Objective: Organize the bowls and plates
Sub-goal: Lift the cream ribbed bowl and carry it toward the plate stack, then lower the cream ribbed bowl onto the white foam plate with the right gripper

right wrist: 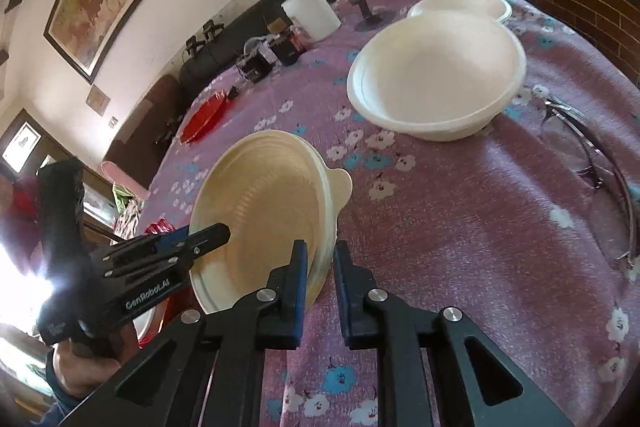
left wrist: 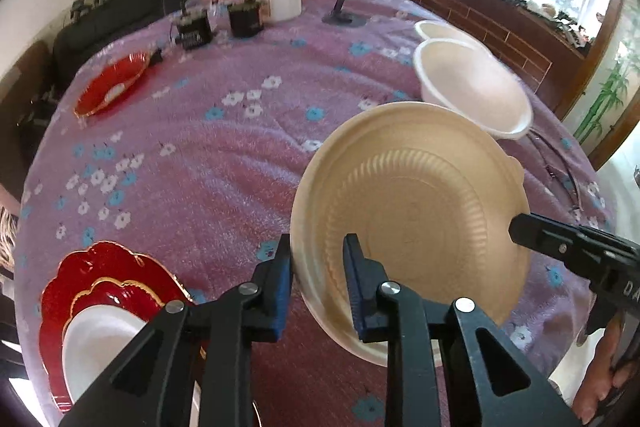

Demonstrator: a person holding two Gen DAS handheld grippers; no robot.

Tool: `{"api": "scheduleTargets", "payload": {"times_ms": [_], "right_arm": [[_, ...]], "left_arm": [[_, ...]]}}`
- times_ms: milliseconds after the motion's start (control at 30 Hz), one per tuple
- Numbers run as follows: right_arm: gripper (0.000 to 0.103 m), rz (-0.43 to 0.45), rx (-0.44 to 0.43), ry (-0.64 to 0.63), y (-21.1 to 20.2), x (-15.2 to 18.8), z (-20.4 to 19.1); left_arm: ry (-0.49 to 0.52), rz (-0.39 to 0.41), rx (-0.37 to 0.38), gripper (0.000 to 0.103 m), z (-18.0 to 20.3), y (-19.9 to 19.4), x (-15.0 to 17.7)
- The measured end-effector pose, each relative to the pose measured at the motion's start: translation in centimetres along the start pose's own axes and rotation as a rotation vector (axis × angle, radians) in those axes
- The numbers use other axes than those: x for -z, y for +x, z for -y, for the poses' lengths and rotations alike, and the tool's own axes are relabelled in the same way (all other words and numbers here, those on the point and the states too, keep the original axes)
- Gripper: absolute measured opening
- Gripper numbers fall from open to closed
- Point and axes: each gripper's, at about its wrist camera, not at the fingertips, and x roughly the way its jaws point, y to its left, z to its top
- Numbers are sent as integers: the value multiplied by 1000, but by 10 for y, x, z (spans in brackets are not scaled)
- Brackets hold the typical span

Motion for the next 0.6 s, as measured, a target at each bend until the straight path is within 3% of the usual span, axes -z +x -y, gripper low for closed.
{"api": "scheduleTargets", "payload": {"times_ms": [600], "right_arm": [[15, 18, -33, -12, -10, 3, -17]], "left_arm": [[-23, 61, 28, 23, -11, -25, 22]]}}
